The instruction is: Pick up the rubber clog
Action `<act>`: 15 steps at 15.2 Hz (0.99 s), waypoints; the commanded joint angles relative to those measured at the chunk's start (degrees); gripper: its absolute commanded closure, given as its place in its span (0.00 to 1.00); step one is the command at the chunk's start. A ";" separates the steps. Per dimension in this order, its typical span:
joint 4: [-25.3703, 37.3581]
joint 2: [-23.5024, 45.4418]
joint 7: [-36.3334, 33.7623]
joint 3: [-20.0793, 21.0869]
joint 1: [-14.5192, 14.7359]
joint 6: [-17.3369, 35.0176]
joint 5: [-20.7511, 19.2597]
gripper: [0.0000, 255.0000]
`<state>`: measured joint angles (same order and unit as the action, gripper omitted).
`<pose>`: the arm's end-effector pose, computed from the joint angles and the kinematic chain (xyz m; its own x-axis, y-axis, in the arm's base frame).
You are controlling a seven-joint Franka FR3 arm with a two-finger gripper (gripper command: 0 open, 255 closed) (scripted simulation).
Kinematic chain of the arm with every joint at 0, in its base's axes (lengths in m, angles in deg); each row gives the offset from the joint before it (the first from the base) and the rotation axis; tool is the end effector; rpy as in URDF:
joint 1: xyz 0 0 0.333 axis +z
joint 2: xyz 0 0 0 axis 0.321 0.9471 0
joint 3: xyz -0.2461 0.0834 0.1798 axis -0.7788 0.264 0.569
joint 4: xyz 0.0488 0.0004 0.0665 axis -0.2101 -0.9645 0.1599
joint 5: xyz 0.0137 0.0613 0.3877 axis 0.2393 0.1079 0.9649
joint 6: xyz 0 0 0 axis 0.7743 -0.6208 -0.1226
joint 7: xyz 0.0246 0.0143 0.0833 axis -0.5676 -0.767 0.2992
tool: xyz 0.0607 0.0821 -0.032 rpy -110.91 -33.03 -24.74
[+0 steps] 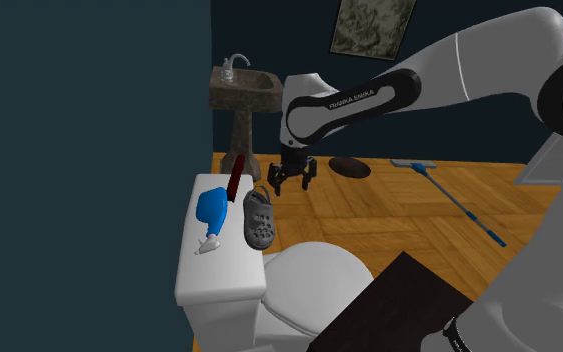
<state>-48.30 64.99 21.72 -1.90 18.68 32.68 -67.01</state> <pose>0.5652 0.0887 0.3635 0.9562 -0.2760 -0.0979 -0.2730 -0.9610 0.0435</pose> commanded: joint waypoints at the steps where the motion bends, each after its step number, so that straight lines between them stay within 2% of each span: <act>1: 3.16 4.68 -1.34 -0.14 0.21 1.47 -0.24 0.00; 6: 13.30 16.07 -4.12 -0.76 1.01 2.57 -0.46 0.00; 15: 12.46 19.72 -4.36 -1.09 1.26 7.03 -0.96 0.00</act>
<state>-35.65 84.52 17.32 -2.97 19.97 39.30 -67.94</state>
